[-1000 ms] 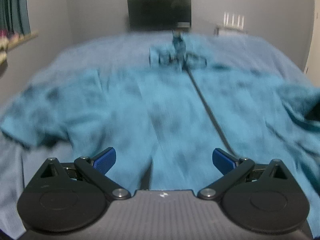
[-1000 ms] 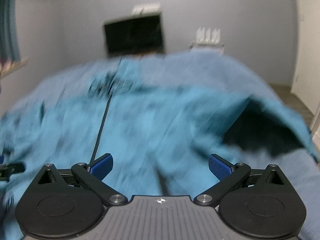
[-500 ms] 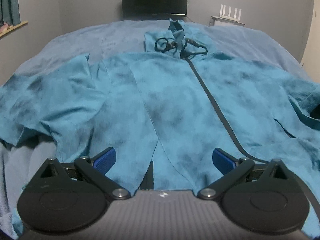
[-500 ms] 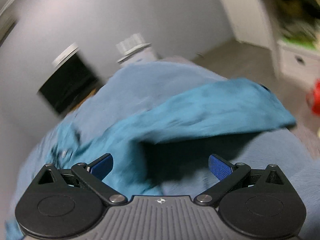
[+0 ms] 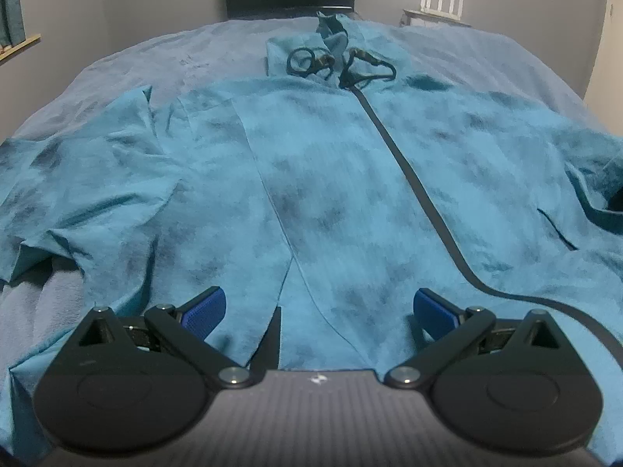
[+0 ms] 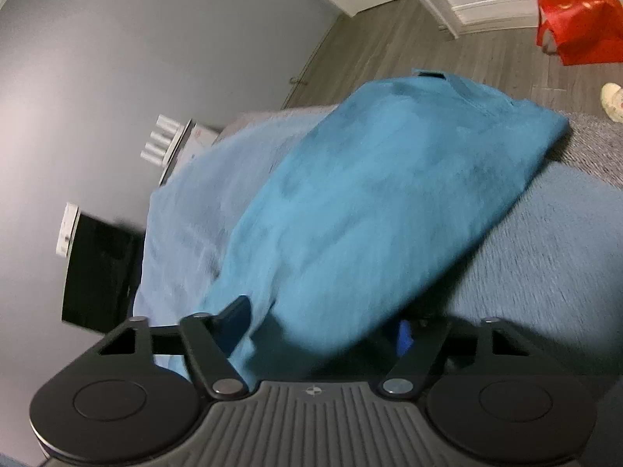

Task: Fold large clothes

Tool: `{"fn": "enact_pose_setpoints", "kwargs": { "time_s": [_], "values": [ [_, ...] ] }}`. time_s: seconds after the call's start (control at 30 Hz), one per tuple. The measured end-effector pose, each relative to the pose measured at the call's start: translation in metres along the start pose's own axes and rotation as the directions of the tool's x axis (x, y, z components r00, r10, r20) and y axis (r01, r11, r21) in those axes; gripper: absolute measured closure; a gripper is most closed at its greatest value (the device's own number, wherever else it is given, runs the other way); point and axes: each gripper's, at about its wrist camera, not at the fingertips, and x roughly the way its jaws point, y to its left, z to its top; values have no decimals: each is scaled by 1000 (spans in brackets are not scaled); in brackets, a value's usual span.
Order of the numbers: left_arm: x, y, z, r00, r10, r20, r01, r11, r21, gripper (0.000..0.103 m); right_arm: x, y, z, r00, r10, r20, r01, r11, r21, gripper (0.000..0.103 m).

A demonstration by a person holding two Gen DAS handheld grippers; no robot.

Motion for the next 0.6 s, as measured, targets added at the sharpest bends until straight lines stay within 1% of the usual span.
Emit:
{"fn": "enact_pose_setpoints", "kwargs": {
  "time_s": [0.03, 0.07, 0.17, 0.23, 0.27, 0.3, 0.33, 0.43, 0.53, 0.6],
  "values": [
    [1, 0, 0, 1000, 0, -3, 0, 1000, 1, 0, 3, 0, 4, 1000, -5, 28, 5, 1000, -10, 43],
    [2, 0, 0, 1000, 0, -6, 0, 1000, 1, 0, 5, 0, 9, 998, -13, 62, 14, 999, -28, 45],
    [4, 0, 1, 1000, 0, -10, 0, 1000, -1, 0, 10, 2, 23, 986, -34, 161, 44, 997, -58, 46],
    [5, 0, 1, 1000, -1, -11, 1, 1000, 1, 0, 15, -1, 32, 979, -41, 202, 53, 997, -55, 47],
    [5, -1, 1, 1000, -2, -13, 2, 1000, 2, 0, 19, -3, 35, 973, -48, 225, 63, 996, -59, 49],
    [6, -1, 1, 1000, -3, -15, 3, 1000, 4, 0, 21, -6, 37, 966, -59, 252, 78, 995, -64, 56],
    [8, -1, 2, 1000, -5, -19, 5, 1000, 7, 0, 22, -8, 38, 959, -63, 276, 85, 994, -69, 70],
    [10, -1, 2, 1000, -8, -21, 8, 1000, 10, 0, 23, -10, 37, 948, -41, 315, 76, 992, -102, 90],
    [10, -1, 1, 1000, -10, -18, 11, 1000, 11, 0, 12, 8, 35, 928, 3, 373, 80, 975, -208, 96],
    [10, -1, 0, 1000, -12, -19, 12, 1000, 10, 0, -3, 32, 27, 911, 55, 409, 78, 950, -303, 98]
  ]
}}
